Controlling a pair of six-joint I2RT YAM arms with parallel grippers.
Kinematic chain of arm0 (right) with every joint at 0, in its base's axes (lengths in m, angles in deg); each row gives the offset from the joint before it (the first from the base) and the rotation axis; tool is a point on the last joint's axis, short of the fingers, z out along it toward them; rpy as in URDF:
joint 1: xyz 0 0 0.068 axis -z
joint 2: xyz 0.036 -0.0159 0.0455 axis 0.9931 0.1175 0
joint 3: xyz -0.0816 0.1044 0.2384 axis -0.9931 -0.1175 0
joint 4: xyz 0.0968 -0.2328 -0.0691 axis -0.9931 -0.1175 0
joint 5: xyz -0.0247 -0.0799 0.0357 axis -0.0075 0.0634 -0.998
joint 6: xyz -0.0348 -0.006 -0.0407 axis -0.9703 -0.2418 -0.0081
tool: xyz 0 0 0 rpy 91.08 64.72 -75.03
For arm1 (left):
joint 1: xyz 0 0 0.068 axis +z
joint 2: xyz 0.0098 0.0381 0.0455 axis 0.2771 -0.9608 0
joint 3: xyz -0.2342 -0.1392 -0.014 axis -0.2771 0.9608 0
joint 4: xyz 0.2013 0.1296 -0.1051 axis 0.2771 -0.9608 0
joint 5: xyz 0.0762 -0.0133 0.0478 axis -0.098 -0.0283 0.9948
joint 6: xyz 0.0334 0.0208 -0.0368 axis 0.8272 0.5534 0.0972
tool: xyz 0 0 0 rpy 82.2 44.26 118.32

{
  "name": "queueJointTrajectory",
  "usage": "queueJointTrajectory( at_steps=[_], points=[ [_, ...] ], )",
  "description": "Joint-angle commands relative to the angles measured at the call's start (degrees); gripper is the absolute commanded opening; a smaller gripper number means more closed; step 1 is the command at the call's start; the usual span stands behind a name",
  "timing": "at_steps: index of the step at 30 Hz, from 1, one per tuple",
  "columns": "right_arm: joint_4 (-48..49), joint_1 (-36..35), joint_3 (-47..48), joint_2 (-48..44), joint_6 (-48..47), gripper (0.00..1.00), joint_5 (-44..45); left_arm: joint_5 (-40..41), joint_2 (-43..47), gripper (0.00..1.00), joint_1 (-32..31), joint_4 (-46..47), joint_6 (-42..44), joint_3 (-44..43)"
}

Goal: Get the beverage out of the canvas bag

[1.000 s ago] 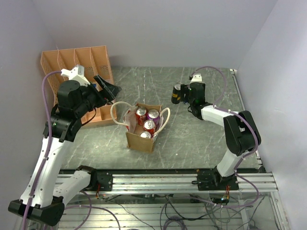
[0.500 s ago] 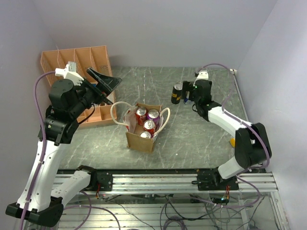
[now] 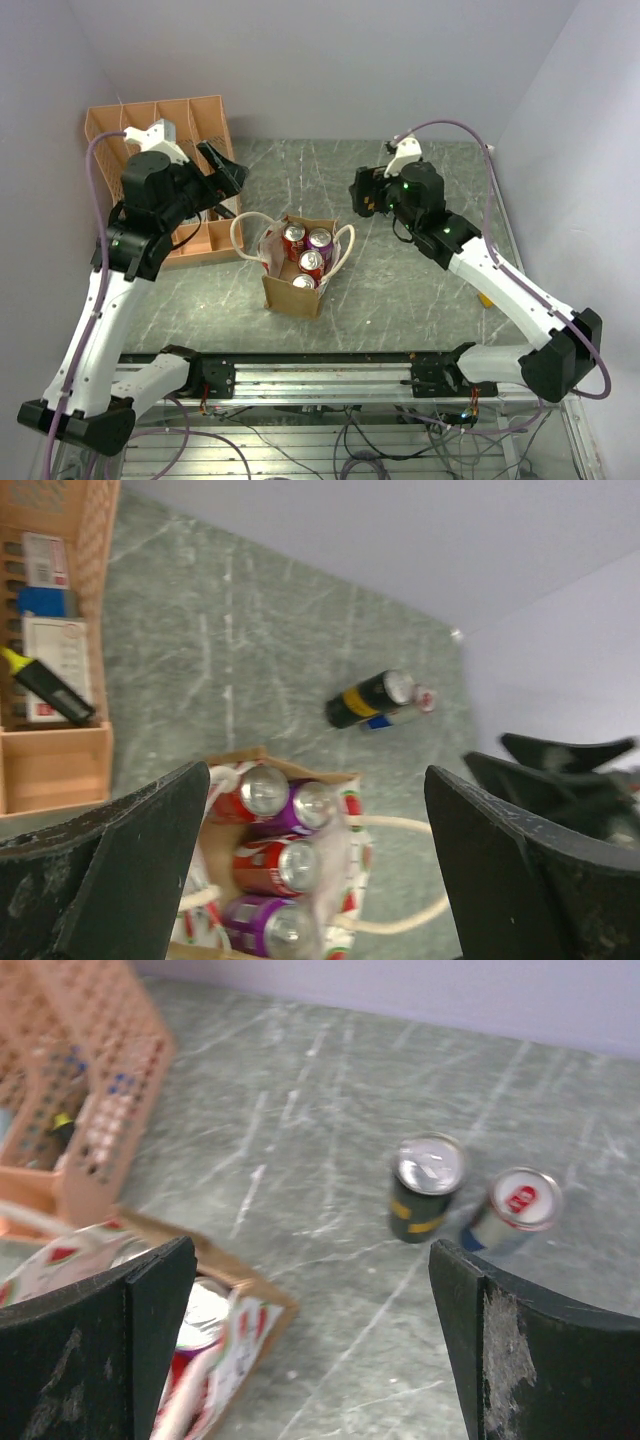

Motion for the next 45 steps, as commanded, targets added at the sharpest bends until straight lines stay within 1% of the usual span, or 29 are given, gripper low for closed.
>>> queueJointTrajectory(
  at_steps=[1, 3, 6, 11, 14, 17, 23, 28, 32, 38, 41, 44, 45],
  points=[
    [-9.6, -6.6, 6.0, -0.4, -1.5, 1.00, 0.4, 3.9, -3.4, 0.99, -0.3, -0.3, 13.2, -0.4],
    [-11.7, -10.5, 8.6, 0.6, -1.8, 1.00, 0.6, 5.0, -4.0, 0.99, -0.3, 1.0, 15.7, 0.3],
    [-13.4, -14.4, 11.4, 1.8, -2.8, 1.00, 1.4, 5.4, -3.5, 1.00, -0.3, 4.2, 20.5, 3.4],
    [-16.9, -16.9, 14.7, 6.1, -2.6, 1.00, 0.4, 8.8, -1.5, 1.00, -0.3, 9.3, 23.9, 10.0],
    [-18.9, -19.0, 17.1, 9.8, -2.0, 0.99, 0.3, 8.0, -0.6, 1.00, -0.2, 11.7, 25.3, 13.0],
    [-20.7, -20.5, 19.5, 13.4, -1.1, 0.95, -0.2, 7.0, -0.2, 0.98, 0.0, 12.7, 26.6, 15.6],
    [-26.6, -22.6, 23.4, 20.7, 2.8, 0.88, 0.7, 6.5, 0.1, 0.97, 0.1, 12.0, 27.8, 17.1],
    [-31.5, -23.5, 23.9, 24.3, 9.9, 0.88, 2.5, 5.5, -0.1, 0.97, 0.1, 11.6, 28.1, 17.3],
    [-34.3, -24.7, 25.0, 27.9, 13.6, 0.89, 5.4, 4.3, 0.2, 0.98, 0.0, 12.0, 28.2, 17.6],
    [-33.7, -25.8, 25.1, 30.6, 18.4, 0.87, 9.0, 2.6, -0.2, 0.98, -0.1, 11.9, 28.0, 17.6],
    [-32.0, -25.9, 26.3, 32.3, 17.8, 0.87, 11.0, 2.0, -0.1, 0.98, -0.1, 11.9, 27.7, 17.7],
    [-32.8, -25.9, 30.1, 35.0, 15.4, 0.87, 13.3, 1.5, -0.1, 0.98, -0.2, 11.9, 27.7, 17.7],
    [-32.8, -25.9, 31.3, 35.8, 14.1, 0.88, 12.9, 1.5, -0.2, 0.98, -0.2, 11.9, 27.7, 17.7]
  ],
)
